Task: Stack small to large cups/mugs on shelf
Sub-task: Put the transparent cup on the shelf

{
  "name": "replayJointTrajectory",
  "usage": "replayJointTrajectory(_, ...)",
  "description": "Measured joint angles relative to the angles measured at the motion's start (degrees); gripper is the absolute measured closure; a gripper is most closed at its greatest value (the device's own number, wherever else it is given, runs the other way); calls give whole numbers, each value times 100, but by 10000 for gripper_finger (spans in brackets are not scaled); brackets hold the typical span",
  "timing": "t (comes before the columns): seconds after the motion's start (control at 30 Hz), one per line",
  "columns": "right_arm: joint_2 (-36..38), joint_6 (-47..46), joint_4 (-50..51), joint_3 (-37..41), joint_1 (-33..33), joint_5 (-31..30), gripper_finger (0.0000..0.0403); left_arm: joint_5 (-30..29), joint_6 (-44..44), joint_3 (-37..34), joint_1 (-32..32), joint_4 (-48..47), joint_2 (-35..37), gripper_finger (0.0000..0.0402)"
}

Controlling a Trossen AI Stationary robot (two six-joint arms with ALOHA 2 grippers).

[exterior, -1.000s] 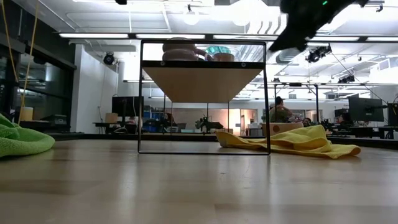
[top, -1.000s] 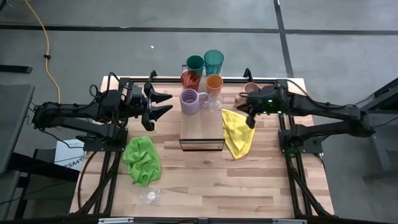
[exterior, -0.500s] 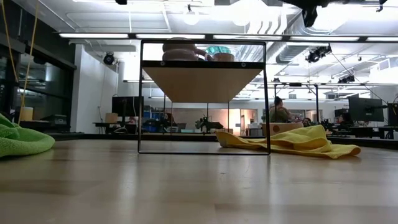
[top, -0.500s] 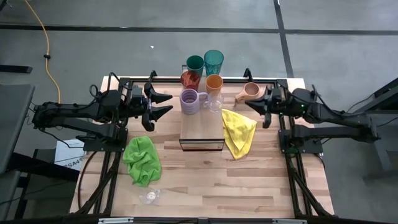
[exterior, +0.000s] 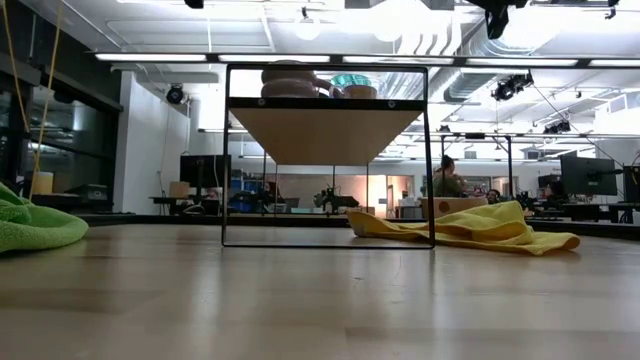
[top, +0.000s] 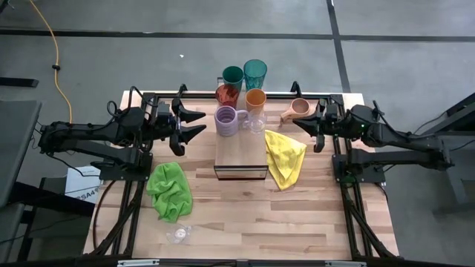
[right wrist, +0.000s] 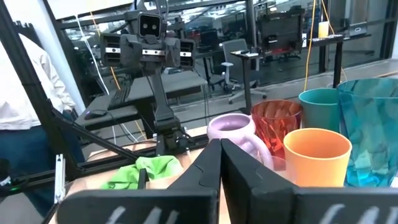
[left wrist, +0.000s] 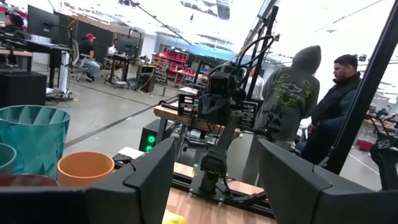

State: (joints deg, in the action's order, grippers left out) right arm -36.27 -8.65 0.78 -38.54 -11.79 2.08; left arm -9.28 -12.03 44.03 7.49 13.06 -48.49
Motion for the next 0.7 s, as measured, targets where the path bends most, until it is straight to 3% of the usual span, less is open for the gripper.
replayJointTrajectory(0.13,-2,-35,0,0,0,-13,384,0,0,0,-1,0,0,191)
replayJointTrajectory(0.47,-2,-50,2,2,-2,-339,296,-143,-29,6,0,-33,0,190)
replayJointTrajectory(0.57,-2,-62,2,2,-2,-347,281,-188,-271,249,-6,-729,-11,190)
replayJointTrajectory(0.7,-4,-189,9,2,0,-345,273,-60,-771,991,-179,-2483,-175,178)
